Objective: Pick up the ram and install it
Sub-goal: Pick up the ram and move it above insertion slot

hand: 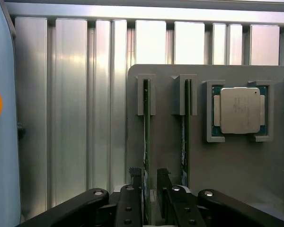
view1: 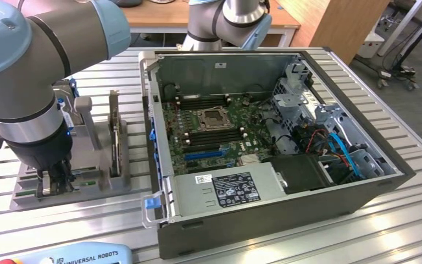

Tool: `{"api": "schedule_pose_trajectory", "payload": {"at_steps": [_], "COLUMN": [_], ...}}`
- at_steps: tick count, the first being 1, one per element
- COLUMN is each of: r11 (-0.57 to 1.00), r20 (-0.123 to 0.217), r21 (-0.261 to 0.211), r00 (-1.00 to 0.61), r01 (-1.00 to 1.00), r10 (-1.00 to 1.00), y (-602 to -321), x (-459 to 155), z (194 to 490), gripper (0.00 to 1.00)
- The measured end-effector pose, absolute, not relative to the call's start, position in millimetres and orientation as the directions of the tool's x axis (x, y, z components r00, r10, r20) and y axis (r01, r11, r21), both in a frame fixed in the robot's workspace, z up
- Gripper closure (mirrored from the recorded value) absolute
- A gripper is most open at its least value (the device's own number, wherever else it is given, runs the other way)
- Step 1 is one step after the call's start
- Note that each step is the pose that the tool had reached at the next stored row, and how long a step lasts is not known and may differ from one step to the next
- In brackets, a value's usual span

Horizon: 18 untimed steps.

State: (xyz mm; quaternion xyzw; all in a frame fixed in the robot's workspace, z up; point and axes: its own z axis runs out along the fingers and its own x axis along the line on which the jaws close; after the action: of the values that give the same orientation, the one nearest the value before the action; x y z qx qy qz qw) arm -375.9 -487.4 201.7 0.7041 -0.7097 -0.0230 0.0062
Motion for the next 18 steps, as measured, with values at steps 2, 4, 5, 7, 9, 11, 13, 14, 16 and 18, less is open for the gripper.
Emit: {"api": "schedule_pose_trajectory", "payload": {"at_steps": [2,4,5,7,9,11,13,14,16,18], "r11": [0.007,0.007,0.007,0.007,0.007,0.007,0.007,0.007,0.008,0.007], "r20": [-0.024,-0.024,-0.024,-0.024,-0.024,-0.024,-0.023,-0.023,-0.024,-0.024], "r21": [0.041,0.041,0.042,0.041,0.042,0.041,0.042,0.042,0.042,0.041], "r00": [-0.008,-0.008,-0.008,-0.008,-0.008,-0.008,-0.008,-0.008,-0.009,-0.008], "r01": [-0.999,-0.999,-0.999,-0.999,-0.999,-0.999,-0.999,-0.999,-0.999,-0.999], "r10": [-1.000,-1.000,-1.000,-1.000,-1.000,-1.000,-1.000,-1.000,-1.000,-1.000], "y": [-487.6,-488.9,-489.0,-488.9,-489.0,-489.0,-488.9,-488.8,-487.7,-486.8], "x": [-375.9,-375.8,-375.9,-375.9,-375.9,-375.9,-375.9,-375.8,-375.9,-375.8], "z": [201.6,201.7,201.7,201.7,201.6,200.6,200.2,200.1,199.8,199.7], "gripper": [0.73,0.73,0.73,0.73,0.73,0.73,0.73,0.73,0.73,0.73]}}
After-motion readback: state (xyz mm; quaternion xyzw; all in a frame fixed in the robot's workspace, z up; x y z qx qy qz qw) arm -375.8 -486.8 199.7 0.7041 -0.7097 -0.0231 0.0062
